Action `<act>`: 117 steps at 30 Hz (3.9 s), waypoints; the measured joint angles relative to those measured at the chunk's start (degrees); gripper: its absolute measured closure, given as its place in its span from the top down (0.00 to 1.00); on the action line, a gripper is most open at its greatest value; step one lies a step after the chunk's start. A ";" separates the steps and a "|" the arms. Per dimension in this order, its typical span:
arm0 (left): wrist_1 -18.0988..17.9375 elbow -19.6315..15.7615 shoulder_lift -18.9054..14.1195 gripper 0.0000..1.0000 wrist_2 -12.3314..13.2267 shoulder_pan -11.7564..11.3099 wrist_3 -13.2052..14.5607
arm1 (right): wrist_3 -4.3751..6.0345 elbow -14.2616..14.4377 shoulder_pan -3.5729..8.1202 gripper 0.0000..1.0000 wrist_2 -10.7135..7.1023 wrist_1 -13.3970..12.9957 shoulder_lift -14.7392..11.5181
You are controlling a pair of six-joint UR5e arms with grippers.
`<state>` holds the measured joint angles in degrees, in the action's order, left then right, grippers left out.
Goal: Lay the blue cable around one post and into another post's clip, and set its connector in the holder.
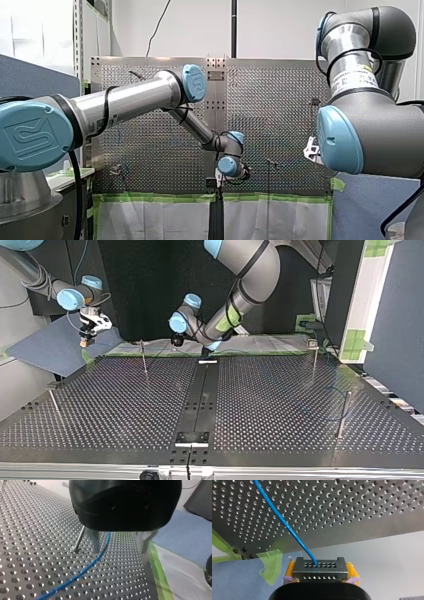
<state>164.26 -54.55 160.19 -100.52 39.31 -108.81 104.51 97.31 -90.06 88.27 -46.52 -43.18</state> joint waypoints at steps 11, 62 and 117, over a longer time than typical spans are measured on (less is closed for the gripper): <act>0.16 -1.43 -1.60 1.00 -1.05 1.86 1.26 | -0.12 -0.02 -0.38 0.00 -0.29 -0.03 0.07; -10.07 -15.31 -9.81 1.00 2.50 5.17 -2.08 | -0.20 -0.48 -2.98 0.00 -2.91 0.55 0.24; -17.42 -32.08 -24.89 1.00 -4.39 5.23 3.29 | -0.12 -0.58 -3.24 0.00 -3.71 1.05 0.36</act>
<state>146.84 -86.62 135.30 -104.91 44.54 -105.53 104.39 96.73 -93.31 84.55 -45.47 -42.81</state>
